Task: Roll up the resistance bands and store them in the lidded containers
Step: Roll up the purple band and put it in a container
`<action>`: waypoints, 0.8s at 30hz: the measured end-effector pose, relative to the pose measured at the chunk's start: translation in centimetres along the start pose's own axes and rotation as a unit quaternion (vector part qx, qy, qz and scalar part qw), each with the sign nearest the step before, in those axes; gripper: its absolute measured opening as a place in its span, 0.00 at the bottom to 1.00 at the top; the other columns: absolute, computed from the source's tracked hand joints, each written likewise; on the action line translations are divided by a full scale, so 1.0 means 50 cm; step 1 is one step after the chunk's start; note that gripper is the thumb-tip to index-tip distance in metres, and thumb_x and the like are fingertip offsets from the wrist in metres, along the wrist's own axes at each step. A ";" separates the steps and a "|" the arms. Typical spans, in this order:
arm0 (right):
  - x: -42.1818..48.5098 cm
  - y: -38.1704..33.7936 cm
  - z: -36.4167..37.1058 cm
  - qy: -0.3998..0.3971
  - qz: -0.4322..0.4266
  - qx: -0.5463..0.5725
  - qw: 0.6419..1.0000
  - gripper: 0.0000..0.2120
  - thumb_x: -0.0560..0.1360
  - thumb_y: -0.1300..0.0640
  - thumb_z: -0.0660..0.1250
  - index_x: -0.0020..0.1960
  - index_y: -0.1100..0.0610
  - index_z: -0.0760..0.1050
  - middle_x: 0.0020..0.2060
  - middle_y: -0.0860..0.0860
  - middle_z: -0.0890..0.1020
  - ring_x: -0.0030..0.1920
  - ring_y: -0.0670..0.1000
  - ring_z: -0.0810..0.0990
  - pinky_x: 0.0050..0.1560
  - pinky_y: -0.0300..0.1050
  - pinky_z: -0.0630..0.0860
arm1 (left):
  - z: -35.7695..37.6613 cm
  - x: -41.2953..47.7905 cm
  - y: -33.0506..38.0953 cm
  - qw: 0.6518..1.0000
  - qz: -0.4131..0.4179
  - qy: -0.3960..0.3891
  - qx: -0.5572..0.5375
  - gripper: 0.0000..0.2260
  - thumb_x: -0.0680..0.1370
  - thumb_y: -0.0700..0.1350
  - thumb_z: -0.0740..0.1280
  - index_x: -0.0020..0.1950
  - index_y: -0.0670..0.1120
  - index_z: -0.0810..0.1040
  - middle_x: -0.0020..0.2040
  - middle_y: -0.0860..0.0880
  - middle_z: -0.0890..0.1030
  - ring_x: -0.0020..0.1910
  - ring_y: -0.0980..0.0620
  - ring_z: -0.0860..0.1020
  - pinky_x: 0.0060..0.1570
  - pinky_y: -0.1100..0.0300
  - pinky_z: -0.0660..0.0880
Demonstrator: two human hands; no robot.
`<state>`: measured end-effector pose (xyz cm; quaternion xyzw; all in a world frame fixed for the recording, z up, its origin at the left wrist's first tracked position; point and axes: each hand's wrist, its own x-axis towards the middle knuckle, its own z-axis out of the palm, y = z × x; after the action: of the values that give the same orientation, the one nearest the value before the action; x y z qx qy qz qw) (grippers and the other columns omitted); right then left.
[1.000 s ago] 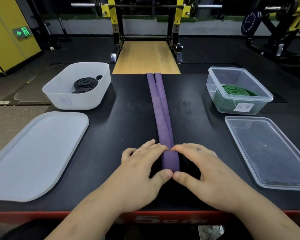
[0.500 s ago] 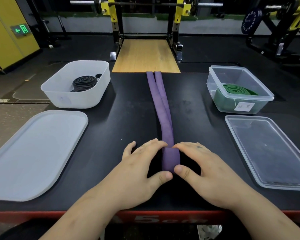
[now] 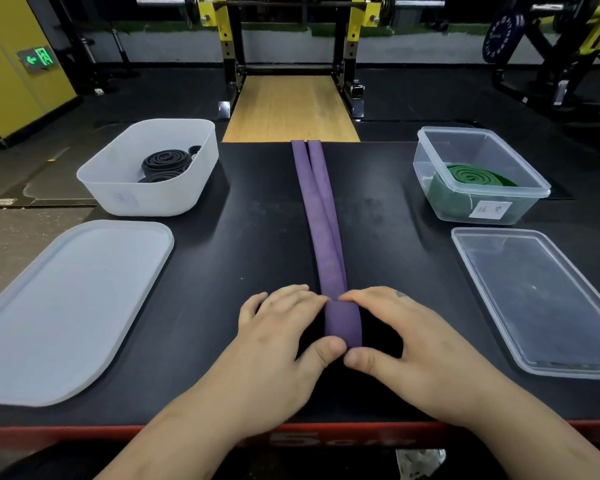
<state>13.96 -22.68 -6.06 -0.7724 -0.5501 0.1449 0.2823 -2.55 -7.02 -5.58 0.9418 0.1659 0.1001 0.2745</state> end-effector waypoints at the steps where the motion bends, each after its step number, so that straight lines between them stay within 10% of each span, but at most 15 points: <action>1: 0.004 -0.001 0.001 0.004 -0.001 -0.003 1.000 0.31 0.74 0.30 0.63 0.74 0.40 0.69 0.67 0.32 0.72 0.71 0.39 0.69 0.72 0.46 0.69 | -0.003 -0.001 0.002 1.000 -0.004 -0.005 -0.005 0.30 0.78 0.73 0.52 0.77 0.62 0.62 0.67 0.73 0.60 0.68 0.83 0.41 0.79 0.60 0.44; 9: 0.004 0.003 -0.001 0.003 0.023 0.018 1.000 0.33 0.71 0.28 0.63 0.74 0.28 0.58 0.67 0.27 0.71 0.72 0.35 0.66 0.73 0.37 0.64 | 0.005 0.015 -0.019 1.000 -0.009 0.023 0.001 0.30 0.77 0.68 0.55 0.78 0.60 0.63 0.75 0.64 0.66 0.76 0.71 0.51 0.77 0.57 0.49; 24: 0.028 0.000 -0.003 0.006 0.020 -0.011 1.000 0.41 0.73 0.21 0.52 0.76 0.45 0.69 0.69 0.36 0.73 0.73 0.37 0.67 0.75 0.47 0.67 | -0.009 0.031 -0.017 1.000 -0.013 -0.012 0.012 0.29 0.79 0.68 0.59 0.78 0.59 0.63 0.69 0.72 0.62 0.72 0.76 0.49 0.78 0.57 0.45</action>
<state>14.54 -21.44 -5.80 -0.7871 -0.5349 0.1399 0.2736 -1.45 -5.57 -5.53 0.9441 0.1758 0.0838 0.2661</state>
